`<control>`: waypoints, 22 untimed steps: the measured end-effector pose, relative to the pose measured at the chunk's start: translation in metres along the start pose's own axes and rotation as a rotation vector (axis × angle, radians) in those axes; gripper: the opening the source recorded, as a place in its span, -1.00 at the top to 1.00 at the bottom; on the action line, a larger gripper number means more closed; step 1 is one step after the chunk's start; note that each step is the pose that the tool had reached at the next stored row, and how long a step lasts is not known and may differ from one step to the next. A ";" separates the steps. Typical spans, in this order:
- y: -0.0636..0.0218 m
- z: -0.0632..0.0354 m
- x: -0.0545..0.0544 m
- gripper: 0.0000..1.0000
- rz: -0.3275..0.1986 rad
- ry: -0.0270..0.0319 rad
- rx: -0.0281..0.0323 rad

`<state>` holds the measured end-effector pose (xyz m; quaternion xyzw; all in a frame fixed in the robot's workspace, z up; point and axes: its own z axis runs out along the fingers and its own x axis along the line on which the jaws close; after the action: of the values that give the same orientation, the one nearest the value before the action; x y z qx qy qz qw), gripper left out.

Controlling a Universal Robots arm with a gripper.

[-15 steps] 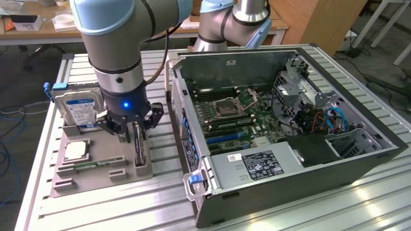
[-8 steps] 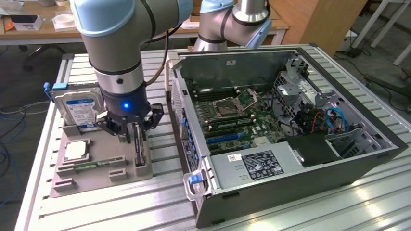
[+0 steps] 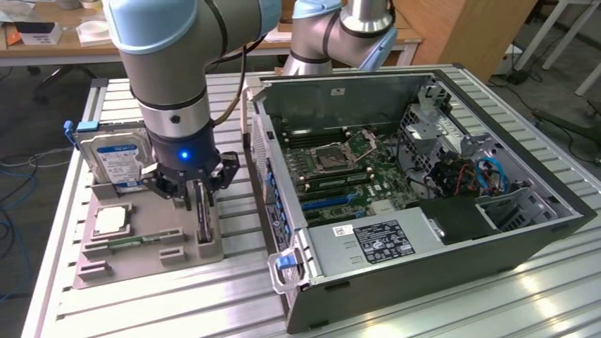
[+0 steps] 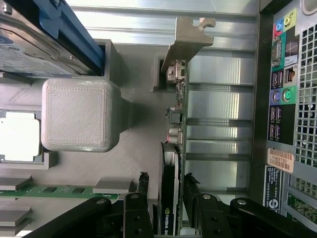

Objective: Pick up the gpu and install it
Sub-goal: 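Pick up the gpu and move the gpu toward the slot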

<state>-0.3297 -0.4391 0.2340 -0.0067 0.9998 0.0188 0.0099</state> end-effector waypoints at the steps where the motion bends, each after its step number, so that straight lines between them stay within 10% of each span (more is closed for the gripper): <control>1: 0.0001 0.0002 0.000 0.17 0.000 -0.0002 0.0004; 22: 0.0065 0.0062 0.000 0.17 0.000 0.0000 0.0008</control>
<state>-0.3297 -0.4324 0.2280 -0.0067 0.9998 0.0184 0.0099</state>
